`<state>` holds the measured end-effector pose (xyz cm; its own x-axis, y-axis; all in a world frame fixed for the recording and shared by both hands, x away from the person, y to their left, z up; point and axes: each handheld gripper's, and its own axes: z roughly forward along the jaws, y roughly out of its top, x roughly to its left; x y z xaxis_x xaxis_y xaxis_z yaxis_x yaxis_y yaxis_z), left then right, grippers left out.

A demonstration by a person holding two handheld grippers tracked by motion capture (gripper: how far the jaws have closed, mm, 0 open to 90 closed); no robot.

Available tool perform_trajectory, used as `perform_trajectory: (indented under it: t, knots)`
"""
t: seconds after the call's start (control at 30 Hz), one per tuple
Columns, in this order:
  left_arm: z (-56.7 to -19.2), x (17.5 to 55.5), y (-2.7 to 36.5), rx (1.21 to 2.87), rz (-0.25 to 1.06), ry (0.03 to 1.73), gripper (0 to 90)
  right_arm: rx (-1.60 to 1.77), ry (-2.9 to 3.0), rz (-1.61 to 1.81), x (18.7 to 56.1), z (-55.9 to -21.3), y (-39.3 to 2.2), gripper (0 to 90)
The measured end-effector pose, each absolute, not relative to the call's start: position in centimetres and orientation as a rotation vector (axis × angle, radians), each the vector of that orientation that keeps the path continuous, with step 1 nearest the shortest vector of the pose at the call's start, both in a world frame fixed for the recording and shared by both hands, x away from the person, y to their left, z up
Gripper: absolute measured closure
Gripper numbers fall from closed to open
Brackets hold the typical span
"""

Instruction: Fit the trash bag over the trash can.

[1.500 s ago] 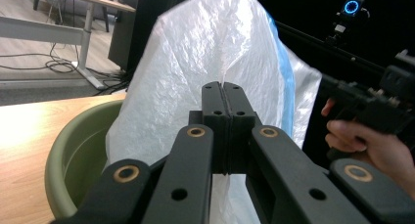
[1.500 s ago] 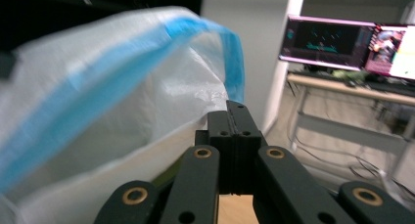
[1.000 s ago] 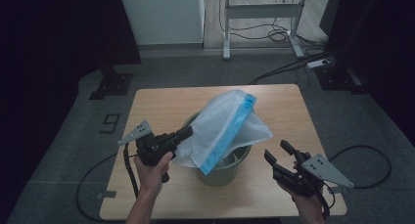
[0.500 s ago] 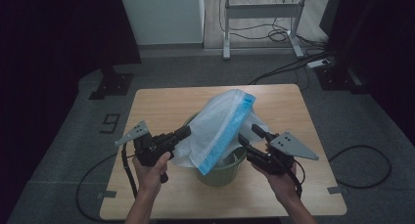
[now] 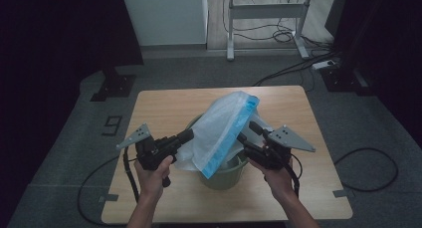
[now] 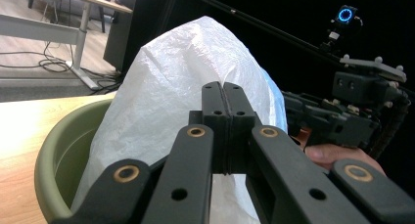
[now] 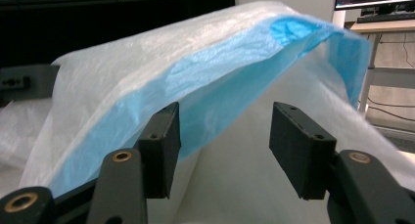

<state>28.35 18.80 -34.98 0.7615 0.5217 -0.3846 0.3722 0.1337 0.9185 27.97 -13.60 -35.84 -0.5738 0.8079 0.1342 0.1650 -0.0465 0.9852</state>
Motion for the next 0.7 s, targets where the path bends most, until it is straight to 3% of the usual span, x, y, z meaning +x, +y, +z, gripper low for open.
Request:
perform_trajectory:
  t: [0.5, 0.7]
  knots:
    - [-35.1, 28.3, 18.6, 1.475, 0.108, 0.761, 89.3, 1.084, 1.756, 1.686, 28.8, -36.3, -12.6, 44.9]
    - [-35.3, 28.3, 18.5, 1.476, 0.102, 0.764, 89.3, 1.085, 1.742, 1.706, 29.0, -36.3, -12.4, 54.8]
